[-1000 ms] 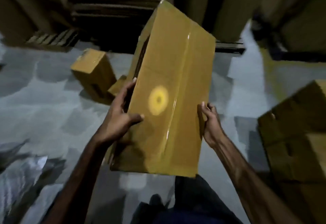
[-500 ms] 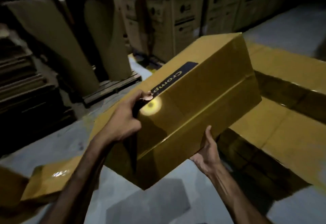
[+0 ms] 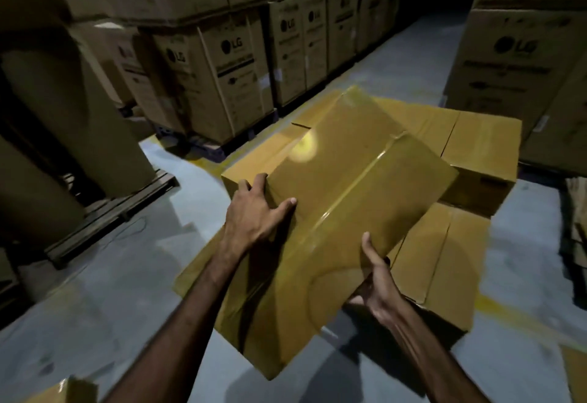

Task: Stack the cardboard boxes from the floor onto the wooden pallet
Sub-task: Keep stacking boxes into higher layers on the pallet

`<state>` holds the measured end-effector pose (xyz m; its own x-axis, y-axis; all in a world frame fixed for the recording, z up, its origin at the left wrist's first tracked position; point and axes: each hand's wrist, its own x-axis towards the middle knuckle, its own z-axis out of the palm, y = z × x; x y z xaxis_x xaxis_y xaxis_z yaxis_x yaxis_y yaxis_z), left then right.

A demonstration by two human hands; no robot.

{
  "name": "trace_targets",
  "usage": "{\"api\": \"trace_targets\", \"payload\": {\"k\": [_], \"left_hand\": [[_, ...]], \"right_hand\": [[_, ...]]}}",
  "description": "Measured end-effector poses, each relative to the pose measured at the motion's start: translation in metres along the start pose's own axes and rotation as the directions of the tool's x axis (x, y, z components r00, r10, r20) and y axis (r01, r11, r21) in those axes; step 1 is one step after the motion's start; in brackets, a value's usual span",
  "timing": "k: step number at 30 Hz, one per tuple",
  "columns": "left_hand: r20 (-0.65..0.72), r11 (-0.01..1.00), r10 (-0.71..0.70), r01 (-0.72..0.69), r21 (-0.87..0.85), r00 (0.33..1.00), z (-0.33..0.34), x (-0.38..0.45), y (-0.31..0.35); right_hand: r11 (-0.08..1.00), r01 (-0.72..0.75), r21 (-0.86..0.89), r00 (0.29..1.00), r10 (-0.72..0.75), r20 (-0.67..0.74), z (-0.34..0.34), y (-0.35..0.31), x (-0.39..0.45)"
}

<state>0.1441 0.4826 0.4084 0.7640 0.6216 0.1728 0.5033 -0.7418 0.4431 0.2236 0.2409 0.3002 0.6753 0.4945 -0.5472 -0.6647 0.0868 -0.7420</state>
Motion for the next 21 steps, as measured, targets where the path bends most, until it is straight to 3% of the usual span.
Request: {"api": "trace_targets", "payload": {"k": [4, 9, 15, 21], "left_hand": [[0.137, 0.993, -0.112, 0.117, -0.031, 0.984, 0.035, 0.051, -0.013], [0.246, 0.986, -0.162, 0.164, 0.013, 0.956, 0.071, 0.110, -0.032], [0.394, 0.986, -0.166, 0.153, 0.064, 0.904, 0.118, 0.205, -0.066], [0.560, 0.991, -0.126, 0.131, 0.032, 0.819, 0.159, 0.302, -0.098]], "right_hand": [[0.980, -0.084, -0.180, 0.987, 0.057, -0.151, -0.004, -0.021, 0.052], [0.926, -0.170, -0.338, 0.972, 0.102, -0.211, 0.006, -0.037, 0.111], [0.881, -0.267, -0.392, 0.959, 0.201, -0.202, 0.032, -0.058, 0.191], [0.854, -0.310, -0.418, 0.917, 0.152, -0.369, 0.060, -0.071, 0.278]]}}
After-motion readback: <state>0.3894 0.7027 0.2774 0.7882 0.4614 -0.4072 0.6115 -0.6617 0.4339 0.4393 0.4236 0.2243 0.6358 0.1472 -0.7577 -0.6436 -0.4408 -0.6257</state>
